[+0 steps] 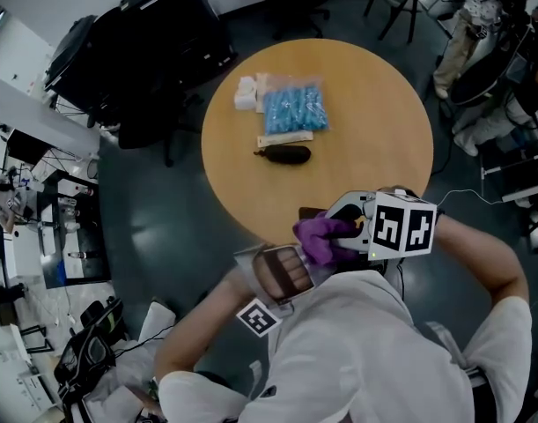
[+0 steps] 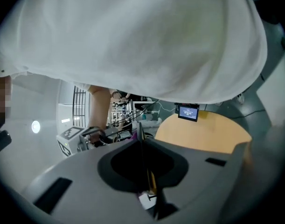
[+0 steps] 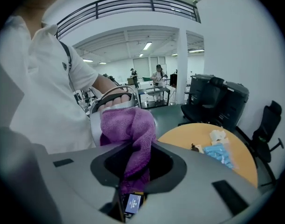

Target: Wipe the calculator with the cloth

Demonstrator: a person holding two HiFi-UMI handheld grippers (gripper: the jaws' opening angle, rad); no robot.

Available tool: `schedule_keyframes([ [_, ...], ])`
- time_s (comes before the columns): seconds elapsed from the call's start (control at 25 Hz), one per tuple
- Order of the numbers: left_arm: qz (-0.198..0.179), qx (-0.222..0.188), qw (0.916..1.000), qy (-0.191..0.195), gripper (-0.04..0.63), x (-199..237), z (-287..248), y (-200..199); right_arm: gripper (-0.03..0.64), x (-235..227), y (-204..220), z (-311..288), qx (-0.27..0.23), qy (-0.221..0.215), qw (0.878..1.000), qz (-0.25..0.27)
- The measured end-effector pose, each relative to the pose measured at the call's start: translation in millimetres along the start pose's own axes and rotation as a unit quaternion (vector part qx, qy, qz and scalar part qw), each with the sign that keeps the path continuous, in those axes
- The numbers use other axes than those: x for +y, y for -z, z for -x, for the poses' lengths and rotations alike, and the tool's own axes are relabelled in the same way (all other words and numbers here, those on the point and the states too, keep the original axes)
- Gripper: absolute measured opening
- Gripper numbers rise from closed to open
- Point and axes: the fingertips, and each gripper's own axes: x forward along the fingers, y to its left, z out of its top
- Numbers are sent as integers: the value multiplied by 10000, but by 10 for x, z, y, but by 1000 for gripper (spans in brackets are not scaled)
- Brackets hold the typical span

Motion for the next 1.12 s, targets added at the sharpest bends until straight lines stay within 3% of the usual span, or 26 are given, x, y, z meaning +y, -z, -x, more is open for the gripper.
schedule_keyframes([
  [0.32, -325, -180, 9992, -151, 46, 58, 12, -192, 84, -167, 218, -106, 76, -185, 9986, -481],
  [0.84, 227, -117, 9993, -279, 49, 208, 33, -351, 84, -314, 620, -288, 63, -491, 9912, -1225],
  [0.92, 381, -119, 9988, -296, 49, 205, 55, -389, 84, -359, 765, -336, 258, -353, 9921, -1176],
  [1.04, 570, 30, 9979, -296, 46, 192, 59, -398, 84, -565, 1105, -271, 722, 227, 9923, -983],
  [1.12, 735, 228, 9969, -175, 46, 104, 35, -325, 84, -648, 1084, -45, 391, 464, 9915, -1153],
])
